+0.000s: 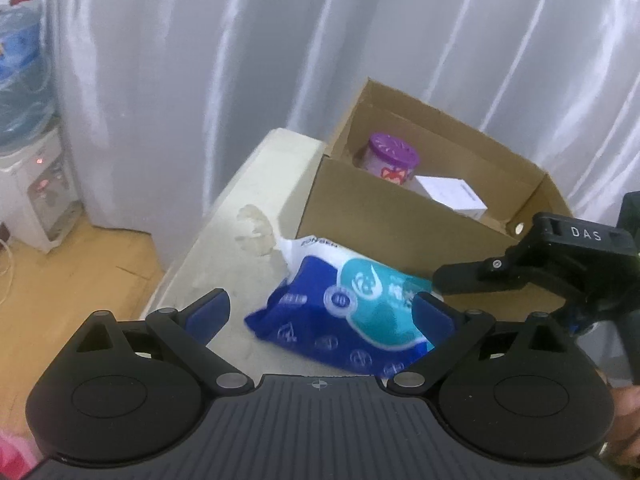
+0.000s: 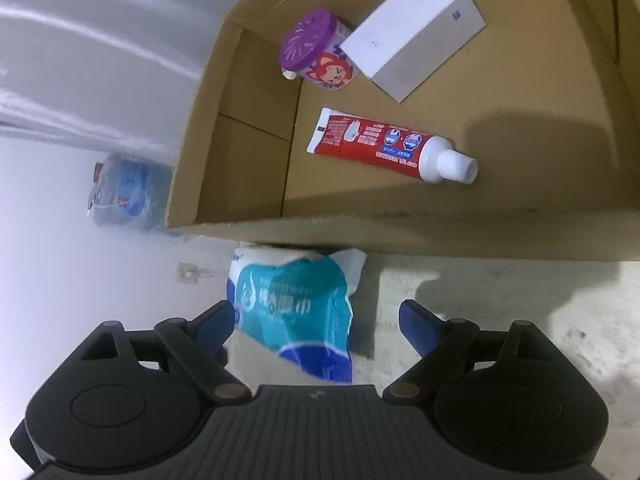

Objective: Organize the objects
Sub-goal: 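Move the right gripper down to the blue-and-white wet-wipes pack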

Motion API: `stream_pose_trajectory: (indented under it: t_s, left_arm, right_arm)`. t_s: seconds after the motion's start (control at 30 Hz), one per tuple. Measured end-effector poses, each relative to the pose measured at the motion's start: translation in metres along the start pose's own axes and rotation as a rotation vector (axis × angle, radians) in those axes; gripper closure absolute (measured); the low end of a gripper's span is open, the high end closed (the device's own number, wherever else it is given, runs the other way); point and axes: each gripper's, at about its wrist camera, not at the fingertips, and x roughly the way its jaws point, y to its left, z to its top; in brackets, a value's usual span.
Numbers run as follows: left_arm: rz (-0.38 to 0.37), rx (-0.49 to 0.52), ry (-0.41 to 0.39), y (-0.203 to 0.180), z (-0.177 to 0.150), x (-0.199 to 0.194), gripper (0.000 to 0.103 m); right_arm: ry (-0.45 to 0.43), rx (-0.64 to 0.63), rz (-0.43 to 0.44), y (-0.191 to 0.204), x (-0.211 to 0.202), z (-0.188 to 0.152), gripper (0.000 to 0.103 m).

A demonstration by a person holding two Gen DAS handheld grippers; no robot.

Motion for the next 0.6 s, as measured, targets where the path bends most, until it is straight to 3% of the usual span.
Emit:
stream_pose_trajectory:
  t_s: [0.27, 0.47, 0.6]
  left_arm:
    - [-0.095, -0.043, 0.086, 0.006, 0.004, 0.034, 0.005]
    - [-0.093, 0.002, 0.107, -0.01, -0.002, 0.03, 0.005]
    - [-0.085, 0.037, 0.132, -0.025, -0.013, 0.021, 0.005]
  right_arm:
    - [0.031, 0.032, 0.045, -0.003, 0.019, 0.009, 0.011]
    - [0.109, 0.029, 0.095, 0.003, 0.028, 0.014, 0.011]
    - [0.149, -0.008, 0.06, 0.009, 0.027, 0.015, 0.008]
